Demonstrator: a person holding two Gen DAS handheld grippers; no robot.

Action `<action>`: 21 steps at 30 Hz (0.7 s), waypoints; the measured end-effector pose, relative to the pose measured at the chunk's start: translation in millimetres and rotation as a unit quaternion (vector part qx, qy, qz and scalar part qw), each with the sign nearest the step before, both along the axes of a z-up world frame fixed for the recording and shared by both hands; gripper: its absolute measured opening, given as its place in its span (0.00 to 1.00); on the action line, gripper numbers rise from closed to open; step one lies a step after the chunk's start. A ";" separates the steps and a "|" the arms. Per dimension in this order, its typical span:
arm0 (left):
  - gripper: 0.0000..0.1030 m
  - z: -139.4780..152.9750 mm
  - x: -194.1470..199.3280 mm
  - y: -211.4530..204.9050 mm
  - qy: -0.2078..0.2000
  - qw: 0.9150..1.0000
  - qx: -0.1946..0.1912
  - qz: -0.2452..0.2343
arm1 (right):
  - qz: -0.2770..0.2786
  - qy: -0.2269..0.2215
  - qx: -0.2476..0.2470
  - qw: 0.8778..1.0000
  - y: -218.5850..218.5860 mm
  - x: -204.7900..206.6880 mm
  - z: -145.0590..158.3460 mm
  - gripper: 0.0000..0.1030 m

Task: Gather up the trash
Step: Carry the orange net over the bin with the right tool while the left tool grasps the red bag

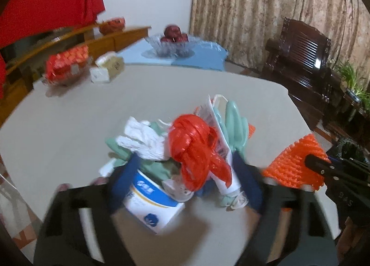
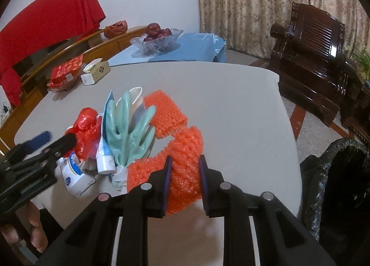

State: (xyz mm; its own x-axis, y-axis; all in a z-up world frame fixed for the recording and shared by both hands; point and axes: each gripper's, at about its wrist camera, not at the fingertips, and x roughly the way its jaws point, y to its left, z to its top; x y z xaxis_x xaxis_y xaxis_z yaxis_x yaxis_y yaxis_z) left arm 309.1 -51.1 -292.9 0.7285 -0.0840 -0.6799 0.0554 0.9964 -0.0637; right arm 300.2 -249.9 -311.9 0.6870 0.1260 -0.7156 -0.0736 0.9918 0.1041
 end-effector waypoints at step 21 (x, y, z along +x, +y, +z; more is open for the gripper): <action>0.04 57.0 -37.0 4.0 -0.036 0.999 -0.017 -0.025 | -0.011 -0.049 0.005 0.999 -19.8 -43.9 51.0 0.22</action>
State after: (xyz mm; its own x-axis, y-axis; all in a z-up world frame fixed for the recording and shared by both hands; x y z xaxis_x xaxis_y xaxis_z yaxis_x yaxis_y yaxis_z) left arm 272.1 -47.1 -235.9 0.7697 -0.1435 -0.6221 0.1098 0.9896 -0.0924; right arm 256.2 -269.7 -260.9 0.7568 0.1171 -0.6431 -0.0621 0.9923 0.1076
